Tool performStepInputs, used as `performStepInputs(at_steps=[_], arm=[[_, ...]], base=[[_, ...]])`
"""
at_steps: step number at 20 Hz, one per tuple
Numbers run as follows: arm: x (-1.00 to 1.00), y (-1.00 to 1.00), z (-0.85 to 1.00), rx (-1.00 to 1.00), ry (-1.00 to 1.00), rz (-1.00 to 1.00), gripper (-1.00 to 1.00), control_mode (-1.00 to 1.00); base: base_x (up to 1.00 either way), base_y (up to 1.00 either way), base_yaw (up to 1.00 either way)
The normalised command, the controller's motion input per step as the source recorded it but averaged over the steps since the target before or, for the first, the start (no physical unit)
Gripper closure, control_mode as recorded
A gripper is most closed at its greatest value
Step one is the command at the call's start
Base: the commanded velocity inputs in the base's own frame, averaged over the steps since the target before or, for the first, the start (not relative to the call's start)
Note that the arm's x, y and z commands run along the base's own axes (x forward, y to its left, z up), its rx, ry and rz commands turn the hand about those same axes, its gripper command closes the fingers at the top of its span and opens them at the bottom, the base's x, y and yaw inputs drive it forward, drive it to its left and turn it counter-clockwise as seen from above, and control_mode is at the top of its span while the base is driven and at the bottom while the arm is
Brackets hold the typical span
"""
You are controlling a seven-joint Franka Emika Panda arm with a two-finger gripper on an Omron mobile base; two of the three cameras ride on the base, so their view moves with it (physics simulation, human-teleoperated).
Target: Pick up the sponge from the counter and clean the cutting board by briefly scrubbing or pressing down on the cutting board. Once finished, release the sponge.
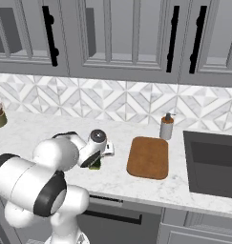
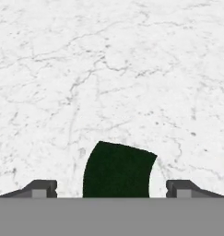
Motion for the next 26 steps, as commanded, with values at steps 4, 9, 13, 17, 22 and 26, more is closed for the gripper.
performStepInputs(at_steps=[4,9,13,17,22,26], arm=[[0.0,0.13,0.66,0.01,0.0,0.07,-1.0,-1.0],[-0.2,0.33,1.0,-0.14,-0.01,0.08,-1.0,-1.0],[-0.5,0.22,1.0,-0.09,0.0,0.0,-1.0,-1.0],[-0.9,0.02,1.0,0.02,0.0,0.0,-1.0,-1.0],[-0.96,0.0,0.98,0.03,0.0,0.0,-1.0,-1.0],[-0.96,0.0,0.66,0.0,-0.07,-0.04,-1.0,-1.0]], base=[[0.0,0.0,0.0],[0.0,0.0,0.0],[0.0,0.0,0.0],[0.0,0.0,0.0],[0.0,0.0,0.0],[0.0,0.0,0.0]])
